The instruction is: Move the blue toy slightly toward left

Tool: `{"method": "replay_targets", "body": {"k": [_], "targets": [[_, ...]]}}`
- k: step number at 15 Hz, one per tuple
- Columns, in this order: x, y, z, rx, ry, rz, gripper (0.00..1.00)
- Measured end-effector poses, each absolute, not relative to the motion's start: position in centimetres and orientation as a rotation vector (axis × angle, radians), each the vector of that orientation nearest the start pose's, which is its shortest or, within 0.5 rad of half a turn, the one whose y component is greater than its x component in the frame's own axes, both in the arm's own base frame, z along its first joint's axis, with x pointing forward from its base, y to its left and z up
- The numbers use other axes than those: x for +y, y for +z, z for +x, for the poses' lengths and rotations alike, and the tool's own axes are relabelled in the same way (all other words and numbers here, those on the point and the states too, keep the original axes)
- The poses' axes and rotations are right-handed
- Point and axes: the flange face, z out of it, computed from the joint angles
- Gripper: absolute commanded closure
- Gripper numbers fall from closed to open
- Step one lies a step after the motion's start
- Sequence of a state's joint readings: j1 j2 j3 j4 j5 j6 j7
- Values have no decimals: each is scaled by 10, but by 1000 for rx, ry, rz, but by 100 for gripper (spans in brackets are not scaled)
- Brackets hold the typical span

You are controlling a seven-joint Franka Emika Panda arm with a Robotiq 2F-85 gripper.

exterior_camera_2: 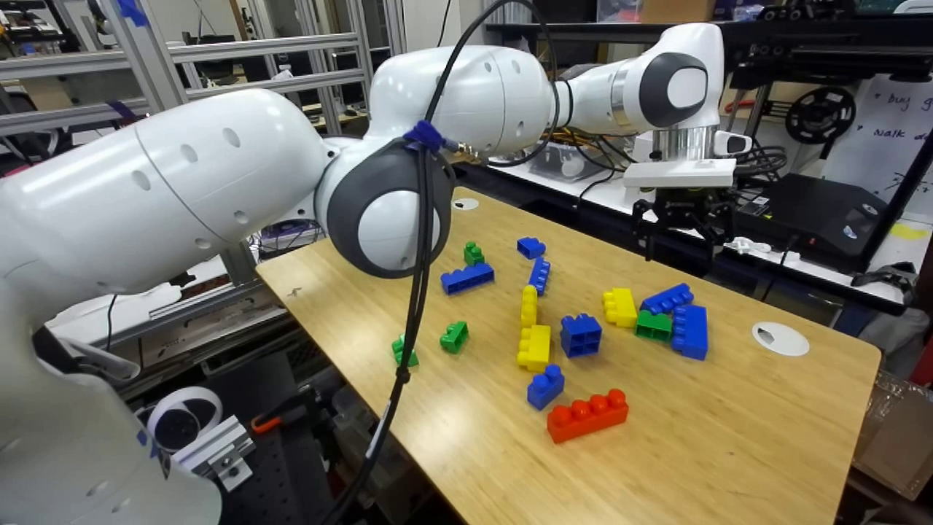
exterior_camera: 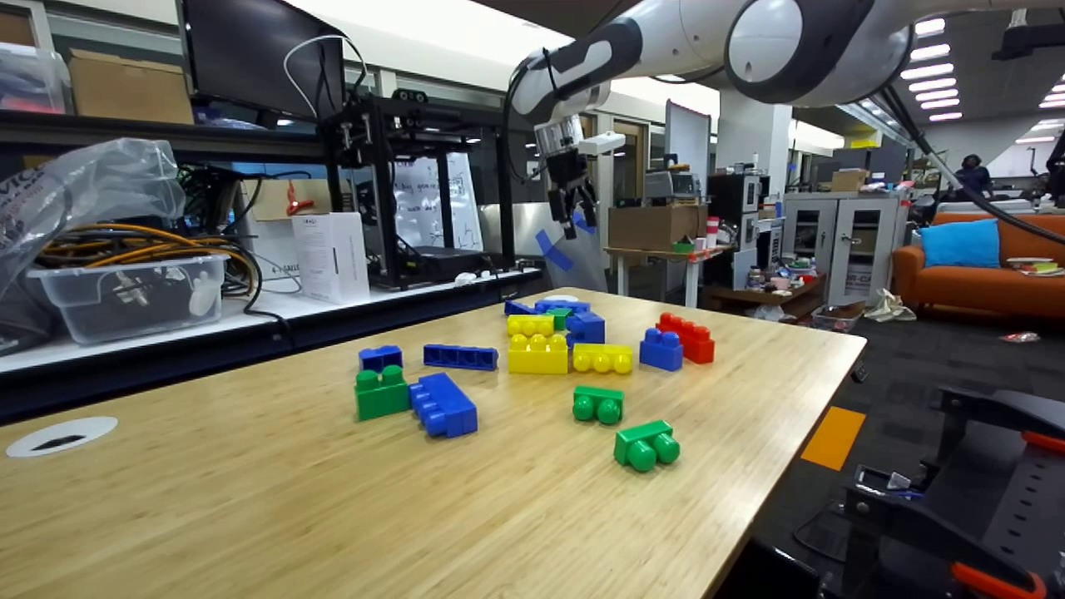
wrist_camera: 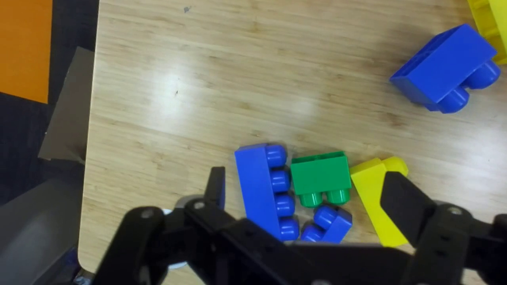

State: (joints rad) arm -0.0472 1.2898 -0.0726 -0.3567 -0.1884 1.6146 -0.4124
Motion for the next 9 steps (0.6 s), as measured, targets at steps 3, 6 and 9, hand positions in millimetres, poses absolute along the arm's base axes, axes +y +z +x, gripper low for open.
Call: {"method": "replay_targets", "body": {"k": [3, 6, 9], "targets": [[-69, 292, 802, -622, 93, -3334, 0], [-65, 292, 803, -633, 69, -3331, 0], [-61, 291, 804, -640, 59, -3319, 0]]}}
